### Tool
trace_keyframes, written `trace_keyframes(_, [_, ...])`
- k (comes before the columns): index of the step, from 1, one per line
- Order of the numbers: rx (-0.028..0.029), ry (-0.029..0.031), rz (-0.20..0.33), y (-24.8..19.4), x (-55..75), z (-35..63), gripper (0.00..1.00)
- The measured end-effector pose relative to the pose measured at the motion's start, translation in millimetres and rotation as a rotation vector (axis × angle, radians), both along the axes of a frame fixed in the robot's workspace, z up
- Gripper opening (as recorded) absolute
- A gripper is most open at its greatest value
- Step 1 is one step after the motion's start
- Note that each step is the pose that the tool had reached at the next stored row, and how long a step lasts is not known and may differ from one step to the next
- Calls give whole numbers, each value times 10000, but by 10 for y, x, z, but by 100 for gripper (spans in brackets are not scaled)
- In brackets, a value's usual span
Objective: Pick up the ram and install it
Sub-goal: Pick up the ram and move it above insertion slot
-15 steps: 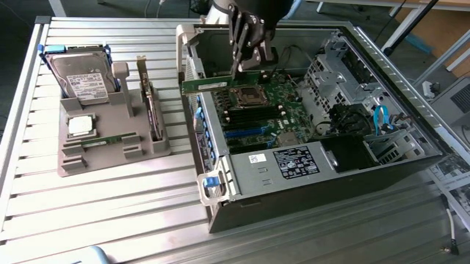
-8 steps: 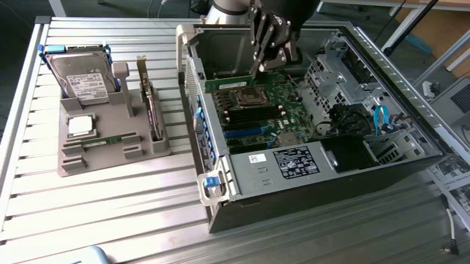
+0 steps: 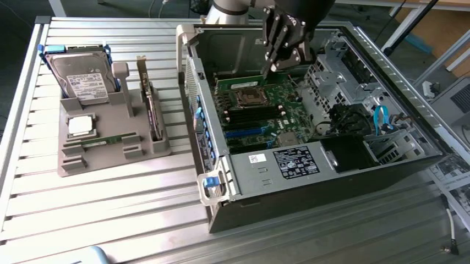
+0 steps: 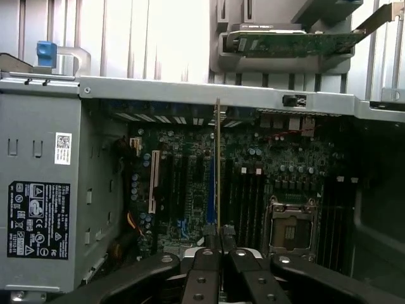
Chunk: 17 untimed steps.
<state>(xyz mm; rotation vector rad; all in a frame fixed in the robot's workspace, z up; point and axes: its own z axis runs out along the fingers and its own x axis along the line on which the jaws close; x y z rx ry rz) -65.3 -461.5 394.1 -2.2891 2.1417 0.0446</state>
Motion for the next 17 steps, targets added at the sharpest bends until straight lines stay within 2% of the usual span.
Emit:
trace_keyframes(12, [0, 6, 0, -27, 392, 0, 12])
trace_keyframes(17, [0, 6, 13, -30, 436, 0, 12])
